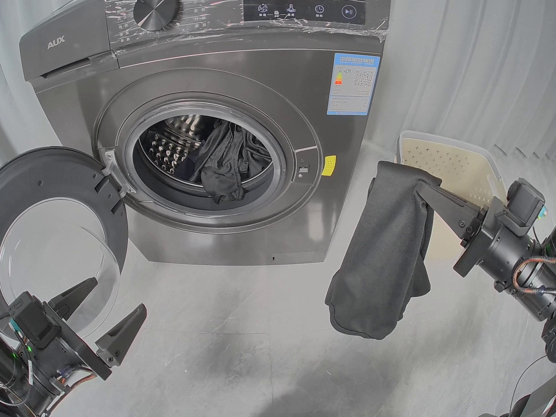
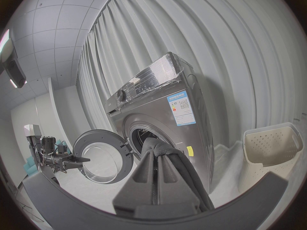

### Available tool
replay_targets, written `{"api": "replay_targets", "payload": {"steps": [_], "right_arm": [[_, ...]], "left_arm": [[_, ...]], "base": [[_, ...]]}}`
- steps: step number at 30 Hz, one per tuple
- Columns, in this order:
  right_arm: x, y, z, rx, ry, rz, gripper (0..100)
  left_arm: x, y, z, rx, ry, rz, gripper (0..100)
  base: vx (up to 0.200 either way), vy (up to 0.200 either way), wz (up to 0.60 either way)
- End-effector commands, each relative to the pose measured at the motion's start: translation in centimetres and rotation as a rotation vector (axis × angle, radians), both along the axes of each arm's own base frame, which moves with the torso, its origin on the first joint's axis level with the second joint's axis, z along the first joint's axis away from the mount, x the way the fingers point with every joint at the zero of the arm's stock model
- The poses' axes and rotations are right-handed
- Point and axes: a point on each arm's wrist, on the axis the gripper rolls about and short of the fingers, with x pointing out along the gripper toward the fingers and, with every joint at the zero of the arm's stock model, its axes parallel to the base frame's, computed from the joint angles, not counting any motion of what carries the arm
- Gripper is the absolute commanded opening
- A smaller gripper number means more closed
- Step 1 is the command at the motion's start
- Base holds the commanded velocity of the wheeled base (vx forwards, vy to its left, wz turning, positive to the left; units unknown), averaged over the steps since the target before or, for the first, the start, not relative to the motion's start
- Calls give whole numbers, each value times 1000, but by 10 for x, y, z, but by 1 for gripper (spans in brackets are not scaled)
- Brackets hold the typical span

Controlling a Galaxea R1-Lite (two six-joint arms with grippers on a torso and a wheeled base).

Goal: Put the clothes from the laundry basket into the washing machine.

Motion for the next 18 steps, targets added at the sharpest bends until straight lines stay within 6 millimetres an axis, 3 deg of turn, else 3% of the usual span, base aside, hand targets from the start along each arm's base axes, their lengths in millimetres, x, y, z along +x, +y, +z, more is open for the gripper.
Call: {"api": "replay_targets", "payload": {"steps": [1,6,12,18], "right_arm": [[1,1,-1,-3,4,0,0],[5,5,-6,-18,24,4,0],[15,28,-3,-12,22,38,0],[31,67,11,72,27,104,0]], "left_arm": [[-1,1,-5,10,14,1,100],[-1,1,-4,10,14,-1,100],[9,-8,10,0,-12,-7,100],[30,-26,7,42,51,-33,100]], "base": [[0,200,0],[0,200,0],[0,200,0],[0,0,0]]}}
